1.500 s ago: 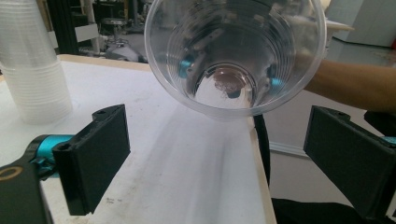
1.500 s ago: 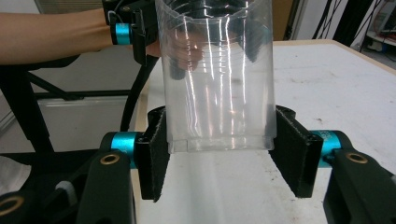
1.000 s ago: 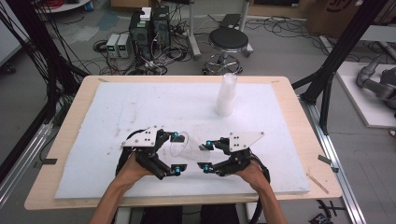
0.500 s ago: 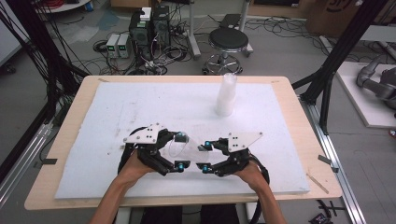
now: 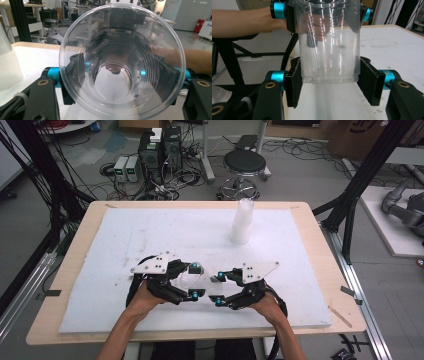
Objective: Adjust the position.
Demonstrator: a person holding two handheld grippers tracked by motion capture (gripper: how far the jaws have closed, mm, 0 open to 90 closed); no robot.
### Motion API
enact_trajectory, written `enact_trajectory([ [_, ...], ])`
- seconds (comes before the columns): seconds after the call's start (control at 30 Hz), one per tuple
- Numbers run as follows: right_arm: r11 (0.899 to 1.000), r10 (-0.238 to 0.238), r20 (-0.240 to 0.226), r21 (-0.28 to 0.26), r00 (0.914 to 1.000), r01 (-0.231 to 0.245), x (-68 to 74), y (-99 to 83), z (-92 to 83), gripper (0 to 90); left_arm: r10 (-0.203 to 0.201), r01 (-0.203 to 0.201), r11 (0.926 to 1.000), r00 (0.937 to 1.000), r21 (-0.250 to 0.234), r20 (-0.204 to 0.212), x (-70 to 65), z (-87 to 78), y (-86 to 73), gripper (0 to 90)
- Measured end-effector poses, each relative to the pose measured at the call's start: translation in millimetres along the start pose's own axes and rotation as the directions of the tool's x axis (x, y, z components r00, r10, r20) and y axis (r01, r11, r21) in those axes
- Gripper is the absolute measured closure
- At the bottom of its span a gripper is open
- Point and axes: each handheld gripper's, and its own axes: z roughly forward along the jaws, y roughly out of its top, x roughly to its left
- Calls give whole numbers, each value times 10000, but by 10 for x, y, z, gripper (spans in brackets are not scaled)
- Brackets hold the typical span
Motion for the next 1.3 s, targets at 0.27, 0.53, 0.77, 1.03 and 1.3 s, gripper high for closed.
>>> enact_trajectory([
  [0.27, 9972, 191, 384, 711, 9991, -218, 23, -10, 77, 142, 10, -10, 10000, 9999, 33, -105, -1, -43, 7, 320],
  [0.53, 9917, 288, 1756, 1183, 9840, -501, 41, -59, 42, 143, 139, -101, 9981, 9980, 614, -615, 25, -128, 56, 325],
  [0.77, 9823, 843, 3769, 1241, 9224, -1405, 33, -309, -167, 144, -129, 324, 9789, 9952, 2020, -972, 179, -212, 151, 321],
  [1.03, 9623, 1631, 5478, 951, 8206, -2548, 18, -574, -419, 149, -24, 586, 9254, 9889, 3745, -1489, 437, -266, 269, 322],
  [1.3, 9444, 2096, 6837, 436, 6991, -3258, 34, -757, -597, 149, 214, 790, 8559, 9820, 5111, -1877, 652, -279, 421, 323],
])
